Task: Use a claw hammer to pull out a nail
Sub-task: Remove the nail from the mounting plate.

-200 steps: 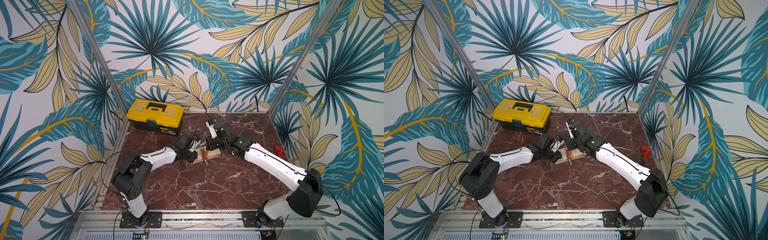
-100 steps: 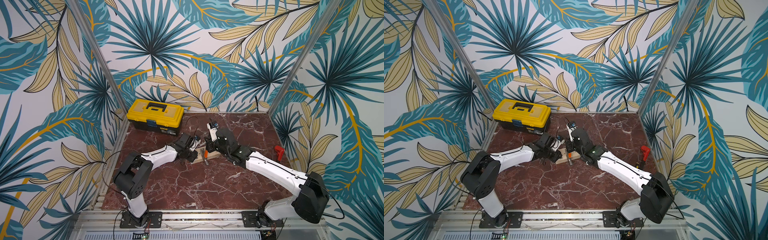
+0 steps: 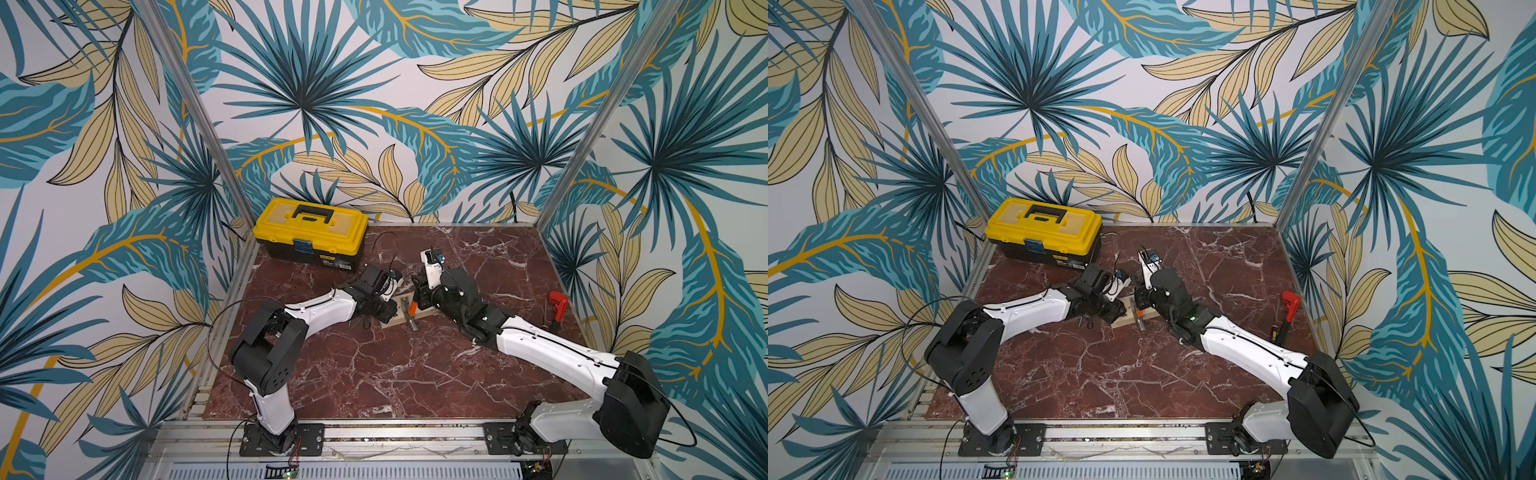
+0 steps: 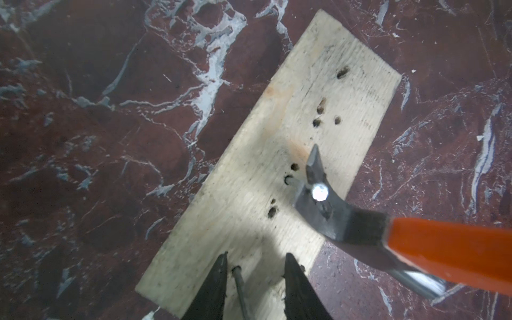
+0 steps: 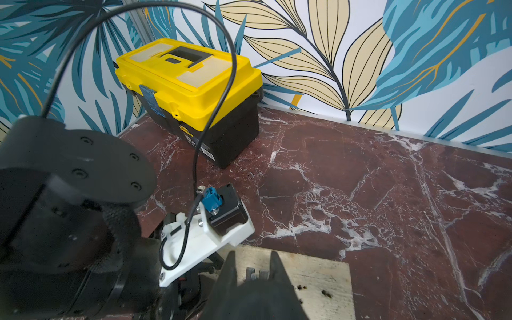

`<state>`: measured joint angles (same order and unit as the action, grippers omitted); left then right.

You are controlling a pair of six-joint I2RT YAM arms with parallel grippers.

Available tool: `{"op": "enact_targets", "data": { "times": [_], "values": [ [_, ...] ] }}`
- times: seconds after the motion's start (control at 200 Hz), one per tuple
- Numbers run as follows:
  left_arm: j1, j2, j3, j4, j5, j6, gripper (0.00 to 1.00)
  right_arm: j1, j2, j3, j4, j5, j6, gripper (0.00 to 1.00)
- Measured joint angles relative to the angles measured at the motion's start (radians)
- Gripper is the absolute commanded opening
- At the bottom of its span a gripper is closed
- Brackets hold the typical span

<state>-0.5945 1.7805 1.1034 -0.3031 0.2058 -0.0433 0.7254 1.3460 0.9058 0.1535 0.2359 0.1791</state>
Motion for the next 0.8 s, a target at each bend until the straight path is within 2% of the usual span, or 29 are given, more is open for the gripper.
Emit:
{"op": "enact_targets", "data": {
  "times": [0.355,0.801],
  "values": [
    [-0.001,0.018,0.019,-0.005,0.017,-0.016,0.35,0.002,-0.032,-0.107,0.162,0.042,0.019,0.00],
    [-0.001,0.033,0.039,-0.015,0.018,-0.044,0.35,0.008,-0.043,-0.127,0.182,0.055,0.019,0.00]
  ]
}}
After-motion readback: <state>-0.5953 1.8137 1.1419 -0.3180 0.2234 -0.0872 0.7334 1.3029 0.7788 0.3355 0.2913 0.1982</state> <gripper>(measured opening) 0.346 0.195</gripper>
